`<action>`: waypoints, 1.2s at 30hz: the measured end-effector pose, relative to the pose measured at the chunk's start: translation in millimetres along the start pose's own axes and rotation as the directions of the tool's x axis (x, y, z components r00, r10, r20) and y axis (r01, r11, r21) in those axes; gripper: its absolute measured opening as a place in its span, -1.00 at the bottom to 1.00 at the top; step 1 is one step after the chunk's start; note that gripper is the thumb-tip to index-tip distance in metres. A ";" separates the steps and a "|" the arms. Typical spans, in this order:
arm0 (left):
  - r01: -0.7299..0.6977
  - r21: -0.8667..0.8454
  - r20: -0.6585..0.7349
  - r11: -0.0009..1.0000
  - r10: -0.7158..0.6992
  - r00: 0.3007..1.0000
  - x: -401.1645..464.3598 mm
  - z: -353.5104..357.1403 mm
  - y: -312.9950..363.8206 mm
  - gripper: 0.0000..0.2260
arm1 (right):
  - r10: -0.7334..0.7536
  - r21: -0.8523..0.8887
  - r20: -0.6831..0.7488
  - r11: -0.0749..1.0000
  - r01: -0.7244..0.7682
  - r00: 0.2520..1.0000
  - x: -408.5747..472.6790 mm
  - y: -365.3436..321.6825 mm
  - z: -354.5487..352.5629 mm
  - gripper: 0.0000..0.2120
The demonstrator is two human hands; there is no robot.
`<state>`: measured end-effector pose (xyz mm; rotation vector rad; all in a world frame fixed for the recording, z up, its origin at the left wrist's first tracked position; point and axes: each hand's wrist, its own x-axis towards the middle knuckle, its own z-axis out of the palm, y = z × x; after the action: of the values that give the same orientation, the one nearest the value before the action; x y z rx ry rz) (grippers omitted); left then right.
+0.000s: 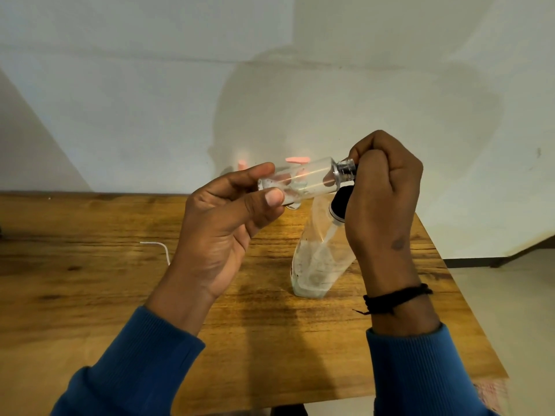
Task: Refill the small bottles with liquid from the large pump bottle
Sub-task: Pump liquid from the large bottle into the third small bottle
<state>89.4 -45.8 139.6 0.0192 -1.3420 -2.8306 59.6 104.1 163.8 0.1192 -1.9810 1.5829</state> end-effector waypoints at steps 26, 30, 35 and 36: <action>0.008 -0.008 0.003 1.000 -0.008 1.000 0.3 2.0 -0.7 -0.72 | 0.007 0.002 -0.002 1.000 -0.007 1.000 2.4 -1.5 -1.4 -0.81; 0.011 -0.012 -0.008 1.000 -0.011 1.000 0.6 0.8 -1.4 -0.71 | 0.044 0.048 -0.002 0.998 -0.044 0.999 0.3 1.9 2.3 -0.82; 0.014 -0.009 -0.005 1.000 -0.014 1.000 0.4 0.8 -2.4 -0.72 | 0.006 -0.004 -0.022 1.000 -0.006 1.000 1.7 -0.4 -0.9 -0.81; 0.012 -0.008 0.000 1.000 -0.012 1.000 0.7 1.0 -2.6 -0.72 | 0.009 0.005 -0.029 1.000 -0.009 1.000 1.6 -0.3 -0.3 -0.81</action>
<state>88.7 -43.4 138.2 0.0280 -1.3348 -2.8457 58.6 104.7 164.9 0.0895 -1.9581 1.5866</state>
